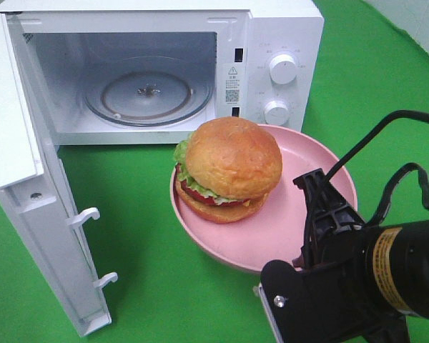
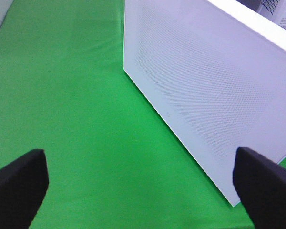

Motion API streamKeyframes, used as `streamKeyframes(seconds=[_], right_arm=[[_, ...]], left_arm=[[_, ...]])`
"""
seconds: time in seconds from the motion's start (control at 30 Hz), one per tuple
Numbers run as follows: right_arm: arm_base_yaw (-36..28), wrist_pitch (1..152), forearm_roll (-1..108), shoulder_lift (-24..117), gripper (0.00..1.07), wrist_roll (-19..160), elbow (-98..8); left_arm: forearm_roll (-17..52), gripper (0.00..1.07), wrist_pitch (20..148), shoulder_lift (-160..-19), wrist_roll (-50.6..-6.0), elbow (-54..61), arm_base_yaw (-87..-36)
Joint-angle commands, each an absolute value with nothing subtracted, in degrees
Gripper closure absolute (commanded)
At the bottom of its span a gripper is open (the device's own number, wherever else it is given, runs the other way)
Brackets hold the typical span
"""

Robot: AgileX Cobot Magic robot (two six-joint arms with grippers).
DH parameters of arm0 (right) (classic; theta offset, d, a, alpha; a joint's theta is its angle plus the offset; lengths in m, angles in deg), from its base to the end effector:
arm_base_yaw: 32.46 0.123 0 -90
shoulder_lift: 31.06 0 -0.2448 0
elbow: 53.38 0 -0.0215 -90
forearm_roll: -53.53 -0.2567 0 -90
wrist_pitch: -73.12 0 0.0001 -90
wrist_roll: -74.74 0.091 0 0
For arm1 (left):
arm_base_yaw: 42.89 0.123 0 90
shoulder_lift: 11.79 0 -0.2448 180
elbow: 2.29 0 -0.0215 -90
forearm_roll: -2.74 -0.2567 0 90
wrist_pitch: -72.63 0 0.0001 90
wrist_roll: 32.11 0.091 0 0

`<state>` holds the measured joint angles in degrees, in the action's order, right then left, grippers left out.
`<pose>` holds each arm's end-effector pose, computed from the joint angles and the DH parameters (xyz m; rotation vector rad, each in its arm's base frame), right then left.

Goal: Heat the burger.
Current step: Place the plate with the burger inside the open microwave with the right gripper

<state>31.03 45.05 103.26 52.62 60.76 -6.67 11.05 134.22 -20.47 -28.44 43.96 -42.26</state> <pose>0.1300 0.1873 0.1432 -2.1978 1.3252 -0.4553 0.0368 -0.0112 0.2850 0.0638 2.0265 -0.1257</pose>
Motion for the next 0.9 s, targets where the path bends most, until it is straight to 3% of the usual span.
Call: streamKeyframes(seconds=[0.03,0.9], right_arm=[[29.13,48.31,105.38,52.04,1.07,57.09,-6.61],[12.52,59.37,89.17,52.04,1.07,23.98,-6.61]], left_arm=[[11.16,0.09,133.76,-19.61,-28.44,44.19,-42.6],[11.16,0.09,133.76,-19.61,-28.44,44.19,-42.6]])
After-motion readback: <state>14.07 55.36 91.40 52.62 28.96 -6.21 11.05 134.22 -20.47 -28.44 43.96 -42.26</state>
